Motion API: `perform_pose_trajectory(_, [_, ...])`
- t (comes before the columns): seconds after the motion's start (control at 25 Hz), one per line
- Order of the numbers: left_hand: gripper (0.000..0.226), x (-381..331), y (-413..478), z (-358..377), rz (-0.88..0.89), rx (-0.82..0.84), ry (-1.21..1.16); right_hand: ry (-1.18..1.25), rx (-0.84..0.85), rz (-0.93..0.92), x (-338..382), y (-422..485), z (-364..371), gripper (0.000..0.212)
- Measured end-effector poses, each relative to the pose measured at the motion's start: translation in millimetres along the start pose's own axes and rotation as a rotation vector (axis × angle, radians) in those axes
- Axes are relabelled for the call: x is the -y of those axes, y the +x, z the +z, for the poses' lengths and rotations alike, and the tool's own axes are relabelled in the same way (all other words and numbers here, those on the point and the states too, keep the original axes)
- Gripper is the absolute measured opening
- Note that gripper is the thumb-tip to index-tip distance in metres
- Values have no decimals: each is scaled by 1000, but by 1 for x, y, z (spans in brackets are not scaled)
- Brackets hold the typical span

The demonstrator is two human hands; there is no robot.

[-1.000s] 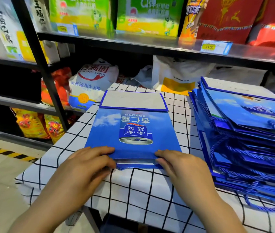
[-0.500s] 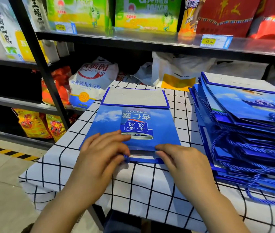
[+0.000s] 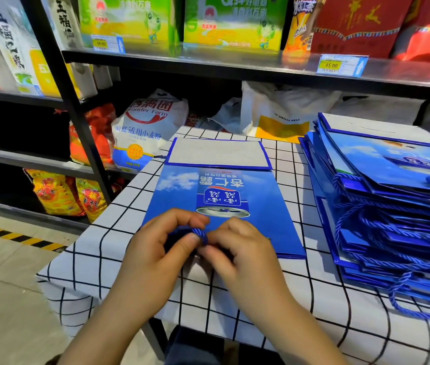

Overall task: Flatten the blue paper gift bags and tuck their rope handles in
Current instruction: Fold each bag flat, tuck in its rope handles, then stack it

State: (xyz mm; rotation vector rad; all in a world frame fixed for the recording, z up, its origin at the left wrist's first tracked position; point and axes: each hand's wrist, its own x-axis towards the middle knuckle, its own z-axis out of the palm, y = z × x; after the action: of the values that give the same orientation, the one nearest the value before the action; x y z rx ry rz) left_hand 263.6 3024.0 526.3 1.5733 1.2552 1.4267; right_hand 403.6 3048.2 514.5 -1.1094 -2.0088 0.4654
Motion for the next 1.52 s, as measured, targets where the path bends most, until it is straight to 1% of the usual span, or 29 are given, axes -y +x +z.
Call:
perform_pose_trajectory(0.04, [15, 0, -1, -1, 14, -32, 18, 100, -2, 69, 1, 2, -2, 17])
perform_pose_trajectory(0.08, [14, 0, -3, -2, 66, -64, 109, 211, -16, 142, 1, 4, -6, 15])
perform_pose_trajectory(0.16, [16, 5, -6, -2, 231, -96, 427, 458, -51, 267, 2, 7, -14, 14])
perform_pose_trajectory(0.24, [26, 14, -7, 3, 318, -83, 666, 673, -50, 322, 8, 9, -23, 14])
perform_pose_trajectory(0.32, [30, 17, -6, 12, 324, -61, 735, 775, -31, 338, 15, 9, -29, 19])
perform_pose_trajectory(0.4, [27, 16, -4, 19, 337, -42, 744, 809, -36, 345, 18, 10, -35, 18])
perform_pose_trajectory(0.44, [26, 13, -2, 22, 314, -39, 701, 810, -40, 339, 16, 10, -38, 17])
perform_pose_trajectory(0.48, [25, 7, 1, 21, 247, -44, 592, 803, -30, 327, 13, 9, -42, 15])
perform_pose_trajectory(0.52, [24, 0, 3, 21, 164, -41, 429, 779, -9, 320, 7, 8, -46, 13])
perform_pose_trajectory(0.6, [22, -13, 8, 20, 22, -62, 124, 683, 81, 335, -5, 2, -49, 17])
perform_pose_trajectory(0.64, [18, -19, 10, 20, -6, -82, 72, 640, 134, 340, -9, -1, -49, 16])
perform_pose_trajectory(0.72, [12, -28, 16, 23, -37, -72, -16, 579, 230, 319, -12, -6, -48, 12])
perform_pose_trajectory(0.84, [18, -39, 23, 29, -63, -40, -155, 410, 320, 230, -11, -7, -45, 22])
perform_pose_trajectory(0.92, [12, -47, 26, 33, -65, -5, -184, 307, 303, 171, -10, -6, -41, 19])
perform_pose_trajectory(1.04, [10, -55, 30, 38, -53, 23, -196, 380, 220, 183, -7, -2, -31, 12])
perform_pose_trajectory(1.12, [5, -52, 32, 38, -14, -14, -113, 539, 112, 272, -5, 1, -32, 10])
perform_pose_trajectory(1.2, [8, -40, 30, 32, 68, -133, 145, 714, -27, 419, -4, 6, -44, 12])
perform_pose_trajectory(1.24, [11, -32, 26, 30, 145, -219, 303, 732, -87, 459, -7, 8, -51, 16])
perform_pose_trajectory(1.28, [14, -24, 21, 30, 250, -295, 443, 701, -129, 474, -11, 9, -57, 17])
perform_pose_trajectory(1.32, [18, -17, 14, 32, 349, -330, 554, 654, -158, 480, -14, 10, -61, 17])
perform_pose_trajectory(1.36, [24, -13, 8, 38, 415, -322, 645, 608, -176, 479, -17, 12, -62, 17])
perform_pose_trajectory(1.4, [29, -10, 5, 45, 439, -271, 712, 575, -181, 474, -18, 13, -63, 16])
perform_pose_trajectory(1.52, [31, -3, 7, 61, 348, -106, 814, 553, -154, 454, -15, 13, -58, 18])
